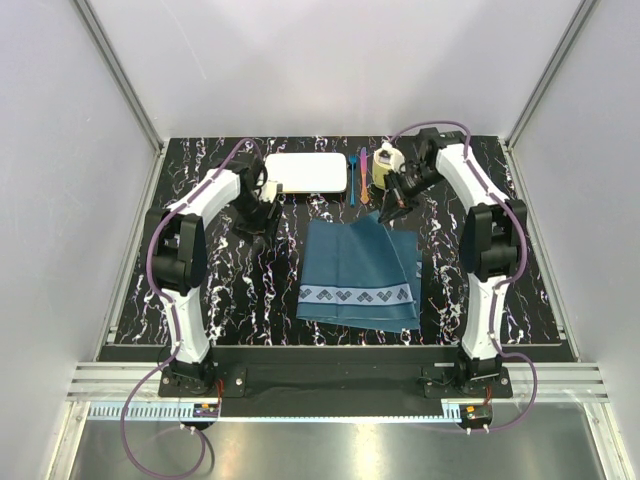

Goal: Set the dinner table for one person
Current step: Flatten out the napkin at the center of the board.

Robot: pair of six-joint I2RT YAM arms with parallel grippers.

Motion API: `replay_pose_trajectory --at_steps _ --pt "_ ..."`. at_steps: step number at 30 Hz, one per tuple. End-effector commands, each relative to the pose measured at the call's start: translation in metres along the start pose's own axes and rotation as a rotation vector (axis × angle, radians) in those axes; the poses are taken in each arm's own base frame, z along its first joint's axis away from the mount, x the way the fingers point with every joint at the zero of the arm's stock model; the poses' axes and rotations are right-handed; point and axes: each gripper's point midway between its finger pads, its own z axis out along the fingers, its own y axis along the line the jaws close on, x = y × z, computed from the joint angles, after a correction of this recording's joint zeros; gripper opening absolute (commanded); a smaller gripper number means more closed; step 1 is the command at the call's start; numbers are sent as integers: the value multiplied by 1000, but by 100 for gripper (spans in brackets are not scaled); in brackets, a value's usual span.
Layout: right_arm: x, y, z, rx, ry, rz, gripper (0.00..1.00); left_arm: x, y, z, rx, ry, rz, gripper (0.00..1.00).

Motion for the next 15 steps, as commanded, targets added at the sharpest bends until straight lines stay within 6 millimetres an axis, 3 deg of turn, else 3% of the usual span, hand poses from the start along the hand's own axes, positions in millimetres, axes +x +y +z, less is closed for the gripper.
replay_pose_trajectory --at_steps 1,6,15 --pt "-8 32 6 -106 13 -33 0 -6 -8 -19 8 -58 20 70" --pt "-10 39 37 -154 68 -44 0 -6 -9 -25 8 -73 34 70" --pt "-33 64 82 -154 86 -163 0 -4 -15 -30 14 -86 64 70"
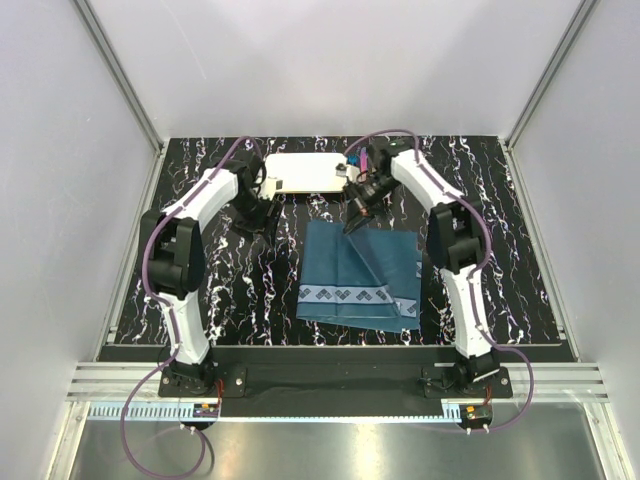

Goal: Set the dinner table for one person
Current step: Flatten out the napkin at the center of the board.

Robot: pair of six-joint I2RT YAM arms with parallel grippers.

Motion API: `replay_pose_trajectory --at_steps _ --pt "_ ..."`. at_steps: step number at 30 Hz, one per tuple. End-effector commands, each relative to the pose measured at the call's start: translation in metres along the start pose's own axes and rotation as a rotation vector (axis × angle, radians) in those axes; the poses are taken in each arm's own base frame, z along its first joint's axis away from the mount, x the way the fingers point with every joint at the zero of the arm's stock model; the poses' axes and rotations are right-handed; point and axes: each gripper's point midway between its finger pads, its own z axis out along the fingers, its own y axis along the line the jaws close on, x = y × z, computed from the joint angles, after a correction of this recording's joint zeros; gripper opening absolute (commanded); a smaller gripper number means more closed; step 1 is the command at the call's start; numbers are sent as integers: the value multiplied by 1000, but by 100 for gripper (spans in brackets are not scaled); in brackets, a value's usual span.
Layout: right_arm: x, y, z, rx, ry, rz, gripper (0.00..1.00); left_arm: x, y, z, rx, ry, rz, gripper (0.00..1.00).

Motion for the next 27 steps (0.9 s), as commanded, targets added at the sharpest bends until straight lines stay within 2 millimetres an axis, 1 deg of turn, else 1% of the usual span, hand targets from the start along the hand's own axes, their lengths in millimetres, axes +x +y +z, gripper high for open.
replay_pose_trajectory --at_steps 1,2,3,6,7,8,11,12,13,17,20,22,24,26,27 --pt "-22 25 8 -17 -33 -93 0 -1 -9 -19 10 -52 44 70" --pt "-27 28 9 -14 -39 -114 0 -1 -9 -19 8 -51 47 70" --pt "-29 27 12 -10 -36 -118 0 0 -9 -20 10 -52 47 70" --pt "-36 33 16 -6 -43 -155 0 3 -12 -20 18 -50 50 69" --pt "-37 32 19 -2 -40 -164 0 6 -12 -20 20 -46 51 69" --pt "-42 36 19 4 -50 -189 0 7 -13 -19 22 -44 56 69" --pt "-47 37 25 5 -51 -208 0 10 -12 -22 15 -48 70 69" --pt "-51 41 25 5 -58 -226 0 11 -12 -24 11 -54 72 69" --pt "-51 39 29 3 -53 -226 0 11 -12 -25 10 -55 74 69" --pt "-55 43 37 -15 -50 -238 0 14 -18 -31 30 -70 80 69" --pt "-61 43 42 -13 -57 -258 0 18 -24 -37 53 -85 92 69" --pt "-63 39 46 -4 -55 -263 0 20 -29 -41 74 -99 101 67" --pt "-64 35 49 -1 -55 -263 0 19 -38 -48 112 -123 111 65" --pt "-63 34 52 -2 -50 -263 0 17 -47 -52 156 -148 106 66" --pt "-63 31 53 1 -49 -259 0 13 -57 -59 199 -183 103 66"
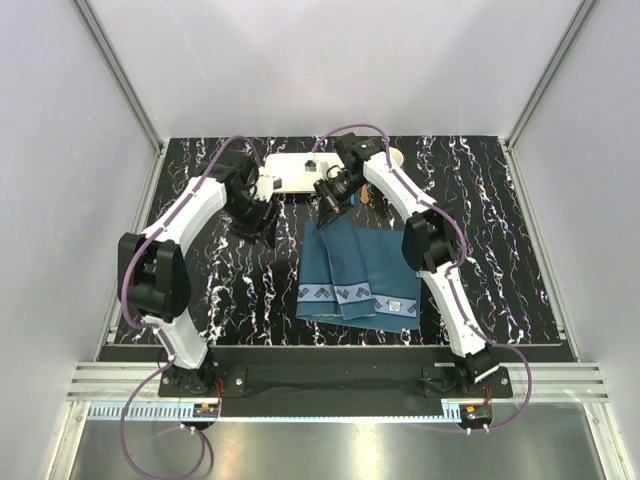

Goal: Set the dinner table for one person
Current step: Flatten out the napkin at the center of the board.

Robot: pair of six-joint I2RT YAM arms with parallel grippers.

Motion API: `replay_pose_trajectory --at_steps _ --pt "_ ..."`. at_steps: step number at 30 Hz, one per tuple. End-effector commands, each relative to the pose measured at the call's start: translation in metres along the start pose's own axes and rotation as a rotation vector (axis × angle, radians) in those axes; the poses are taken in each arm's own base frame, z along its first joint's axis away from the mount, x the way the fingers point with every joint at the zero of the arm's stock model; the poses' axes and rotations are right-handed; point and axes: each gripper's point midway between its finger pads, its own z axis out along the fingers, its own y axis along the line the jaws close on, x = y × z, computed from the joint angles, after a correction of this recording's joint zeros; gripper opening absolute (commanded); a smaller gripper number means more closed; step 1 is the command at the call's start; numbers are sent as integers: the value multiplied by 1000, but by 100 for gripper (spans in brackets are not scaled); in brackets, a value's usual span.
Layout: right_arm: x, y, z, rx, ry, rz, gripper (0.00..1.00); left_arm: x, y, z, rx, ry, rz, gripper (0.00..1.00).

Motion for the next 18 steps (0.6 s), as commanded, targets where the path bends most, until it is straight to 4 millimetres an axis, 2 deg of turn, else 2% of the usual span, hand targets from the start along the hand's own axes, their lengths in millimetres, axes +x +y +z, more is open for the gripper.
replay_pose_trajectory --at_steps 1,3,4,5,8,11,13,18 --pt "-13 7 -1 0 -34 -52 0 -20 -36 -20 143 -149 11 66" --pt "-14 2 1 12 -33 -54 0 -33 -55 -29 233 -235 2 66" --pt "-15 1 1 17 -37 -57 0 -44 -62 -28 265 -285 -20 65" --pt "-17 1 1 20 -42 -61 0 -47 -73 -23 305 -287 -10 65" --pt "-24 -1 2 25 -60 -68 0 -60 -89 -11 345 -285 -8 67" --pt "-29 -6 3 43 -73 -77 0 -72 -98 10 356 -256 -33 68" --pt "-34 -7 1 47 -88 -93 0 -81 -105 13 351 -271 -11 68" --pt "-46 -9 -3 80 -124 -129 0 -80 -119 32 322 -250 49 67"
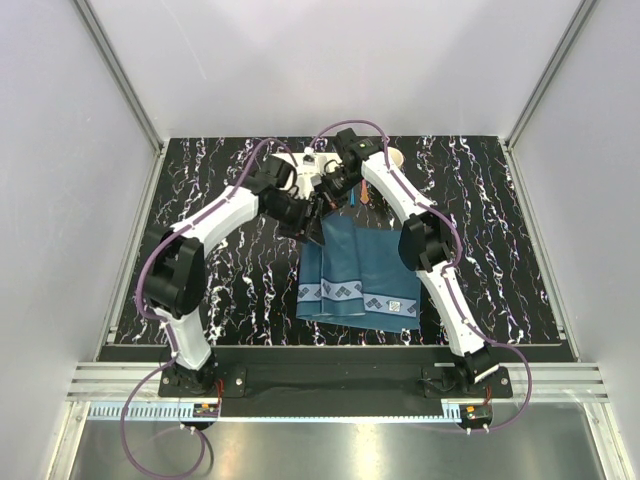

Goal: Set the dinner table for one person
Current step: Flatten out the napkin at the center of the board.

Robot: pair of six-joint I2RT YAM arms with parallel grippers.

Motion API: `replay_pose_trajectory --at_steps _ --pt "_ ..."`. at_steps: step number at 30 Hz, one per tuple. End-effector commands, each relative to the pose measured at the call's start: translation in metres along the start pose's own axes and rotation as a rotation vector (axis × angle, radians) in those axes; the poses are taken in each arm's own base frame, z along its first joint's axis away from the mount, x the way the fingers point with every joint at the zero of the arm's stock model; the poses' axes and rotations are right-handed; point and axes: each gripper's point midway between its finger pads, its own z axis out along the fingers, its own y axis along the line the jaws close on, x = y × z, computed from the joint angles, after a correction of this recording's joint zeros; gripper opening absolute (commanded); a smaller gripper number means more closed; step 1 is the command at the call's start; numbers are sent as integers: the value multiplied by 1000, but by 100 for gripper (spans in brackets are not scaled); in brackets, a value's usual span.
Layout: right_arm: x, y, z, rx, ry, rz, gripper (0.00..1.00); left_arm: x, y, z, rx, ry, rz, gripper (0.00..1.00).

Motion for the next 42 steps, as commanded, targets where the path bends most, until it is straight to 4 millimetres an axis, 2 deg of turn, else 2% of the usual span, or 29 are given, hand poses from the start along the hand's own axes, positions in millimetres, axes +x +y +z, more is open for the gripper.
replay_pose_trajectory --at_steps 1,8,16,18,19,20,27,32,33,34,37,38,42 --pt "-28 5 -9 33 -81 -81 0 -24 -17 1 20 -75 69 67" --pt "-35 4 -14 53 -105 -96 0 -17 -16 21 -33 -85 122 67" --pt "-42 8 -25 66 -131 -103 0 -4 4 29 -115 -68 122 65" --pt "-44 10 -28 70 -138 -107 0 -1 7 29 -130 -67 123 61" --pt "-45 11 -30 71 -142 -111 0 -2 7 29 -132 -69 124 50" --pt "-45 11 -30 72 -141 -109 0 0 8 29 -136 -66 119 44" --pt "-48 13 -34 77 -152 -117 0 2 11 31 -148 -63 111 16" --pt "-48 13 -35 83 -152 -115 0 5 9 31 -137 -58 108 11" --pt "-48 14 -36 85 -153 -117 4 5 10 32 -139 -57 109 10" --pt "-48 13 -36 90 -151 -118 27 6 10 31 -139 -57 110 10" --pt "-46 8 -36 116 -145 -119 70 6 9 30 -135 -59 112 9" --pt "-46 5 -36 129 -144 -117 76 5 8 29 -131 -62 112 9" --pt "-47 5 -39 141 -145 -130 90 4 6 29 -128 -64 111 8"
